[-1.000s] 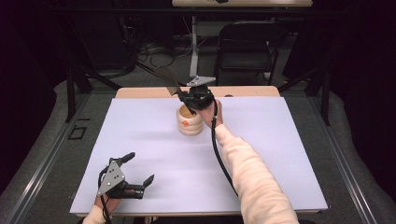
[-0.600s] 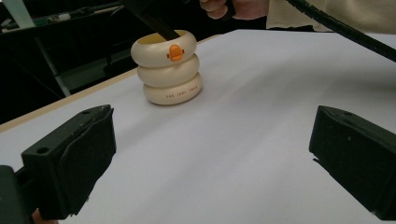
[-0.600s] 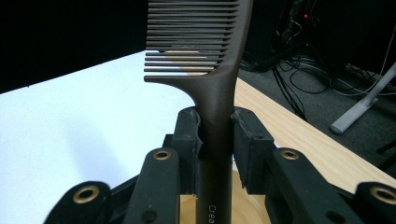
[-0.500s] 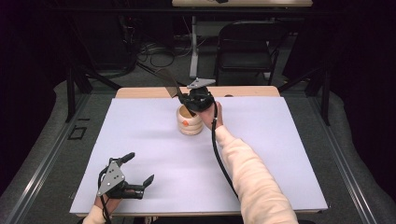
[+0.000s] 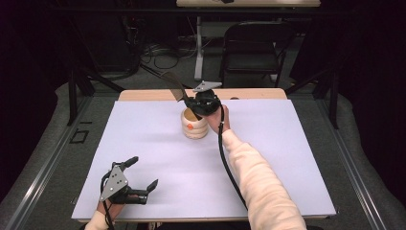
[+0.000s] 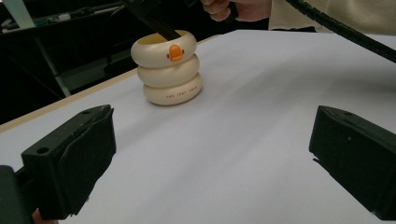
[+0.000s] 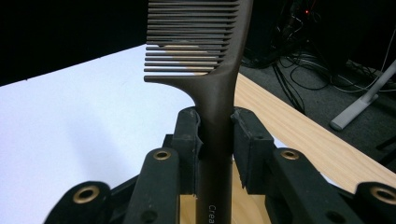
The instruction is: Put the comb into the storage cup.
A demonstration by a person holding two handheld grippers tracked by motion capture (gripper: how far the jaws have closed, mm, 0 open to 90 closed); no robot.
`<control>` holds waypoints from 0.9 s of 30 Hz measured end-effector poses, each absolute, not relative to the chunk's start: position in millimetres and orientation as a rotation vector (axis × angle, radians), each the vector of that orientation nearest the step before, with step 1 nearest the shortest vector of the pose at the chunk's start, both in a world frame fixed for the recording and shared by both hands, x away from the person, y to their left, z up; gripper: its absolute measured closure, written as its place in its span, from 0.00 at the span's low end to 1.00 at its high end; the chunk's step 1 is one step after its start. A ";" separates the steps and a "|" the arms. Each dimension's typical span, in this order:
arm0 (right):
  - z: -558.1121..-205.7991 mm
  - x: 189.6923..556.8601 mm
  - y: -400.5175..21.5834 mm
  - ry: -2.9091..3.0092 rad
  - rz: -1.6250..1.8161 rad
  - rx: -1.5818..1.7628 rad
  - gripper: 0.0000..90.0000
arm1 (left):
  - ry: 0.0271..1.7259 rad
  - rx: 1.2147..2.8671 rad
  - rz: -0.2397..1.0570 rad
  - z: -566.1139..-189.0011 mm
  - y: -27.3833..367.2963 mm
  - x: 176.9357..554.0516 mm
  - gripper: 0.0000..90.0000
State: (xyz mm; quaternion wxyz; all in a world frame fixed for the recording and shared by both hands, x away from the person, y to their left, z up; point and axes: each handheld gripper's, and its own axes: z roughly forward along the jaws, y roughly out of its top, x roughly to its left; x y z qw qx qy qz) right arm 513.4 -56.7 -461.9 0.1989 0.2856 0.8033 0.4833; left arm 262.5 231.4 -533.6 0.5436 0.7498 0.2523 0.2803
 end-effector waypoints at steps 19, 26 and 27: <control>-468.3 514.3 -56.9 2.271 1.346 0.804 0.80 | 0.599 1.778 0.664 -533.6 231.5 262.6 0.01; -470.9 515.9 -57.2 2.279 1.340 0.808 0.80 | 0.602 1.778 0.664 -533.7 231.6 262.7 0.01; -471.3 515.9 -57.1 2.278 1.340 0.806 0.80 | 0.601 1.779 0.665 -533.7 231.6 262.8 0.01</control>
